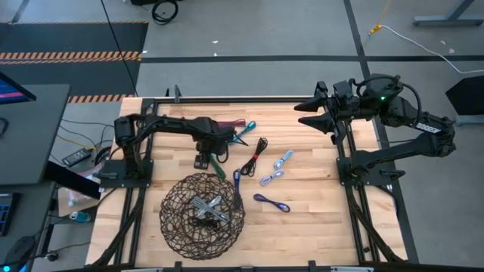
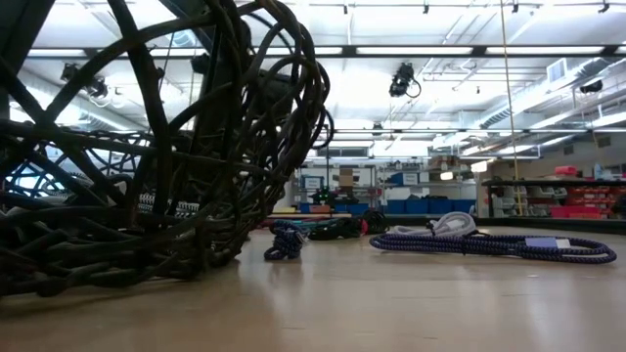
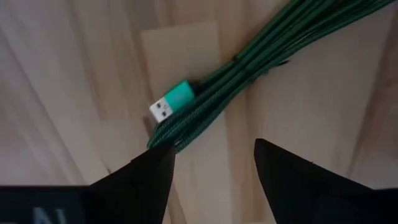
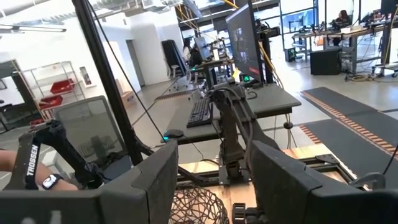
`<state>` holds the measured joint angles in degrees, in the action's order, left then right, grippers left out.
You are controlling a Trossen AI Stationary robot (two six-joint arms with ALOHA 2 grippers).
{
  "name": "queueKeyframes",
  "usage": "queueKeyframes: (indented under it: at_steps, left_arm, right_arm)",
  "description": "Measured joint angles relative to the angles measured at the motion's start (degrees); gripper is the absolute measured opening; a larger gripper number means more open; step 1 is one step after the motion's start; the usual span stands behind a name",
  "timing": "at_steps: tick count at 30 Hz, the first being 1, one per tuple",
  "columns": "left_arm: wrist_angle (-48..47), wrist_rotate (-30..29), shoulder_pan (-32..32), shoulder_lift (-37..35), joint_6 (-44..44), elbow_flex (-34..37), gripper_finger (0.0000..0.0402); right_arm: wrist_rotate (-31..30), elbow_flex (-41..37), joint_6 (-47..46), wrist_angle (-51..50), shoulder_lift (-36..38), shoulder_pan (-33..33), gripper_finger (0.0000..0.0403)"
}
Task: Pick and place USB-C Cables
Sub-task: Put the green charger cable into the wire basket
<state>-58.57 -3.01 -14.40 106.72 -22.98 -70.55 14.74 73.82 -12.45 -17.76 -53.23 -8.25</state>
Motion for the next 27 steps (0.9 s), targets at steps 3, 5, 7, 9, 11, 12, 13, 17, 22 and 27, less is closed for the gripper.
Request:
queueKeyframes:
  at_steps: [3, 5, 7, 9, 11, 12, 13, 17, 22, 27]
  left_arm:
    - [0.5, 0.5, 1.3, 0.0, -2.1, -0.7, 0.0222]
    - [1.6, 0.6, 2.1, 0.0, -5.0, -0.7, 0.0223]
    - [2.2, 0.6, 2.8, 0.0, -7.8, -0.7, 0.0224]
    - [3.4, 0.7, 3.4, 0.0, -9.9, -0.7, 0.0223]
    - [4.7, 0.7, 3.6, 0.0, -11.6, -0.7, 0.0221]
    - [5.2, 0.7, 3.7, 0.0, -12.3, -0.7, 0.022]
    - [5.9, 0.7, 3.6, 0.0, -13.1, -0.7, 0.0219]
    - [8.3, 0.7, 2.8, 0.0, -14.2, -0.7, 0.0218]
    - [8.5, 0.7, 1.7, 0.0, -14.2, -0.7, 0.0217]
    - [6.1, 0.7, 1.4, 0.0, -14.4, -0.7, 0.0217]
  right_arm:
    - [0.0, 0.0, 0.0, 0.0, 0.0, 0.0, 0.0204]
    - [-0.1, 0.0, 0.0, 0.0, 0.0, 0.0, 0.0204]
    - [-0.1, 0.0, 0.0, 0.0, 0.0, 0.0, 0.0204]
    - [-0.1, 0.0, 0.0, 0.0, 0.0, 0.0, 0.0204]
    - [-0.1, 0.0, 0.0, 0.0, 0.0, 0.0, 0.0204]
    - [-0.1, 0.0, 0.0, 0.0, 0.0, 0.0, 0.0204]
    - [-0.2, 0.0, -0.1, 0.0, 0.0, 0.0, 0.0204]
    - [-0.4, 0.0, -0.1, 0.0, 0.0, 0.0, 0.0204]
    - [-0.4, 0.0, -0.2, 0.0, 0.0, 0.0, 0.0204]
    - [-0.4, 0.0, -1.5, 0.1, 0.0, 0.0, 0.0204]
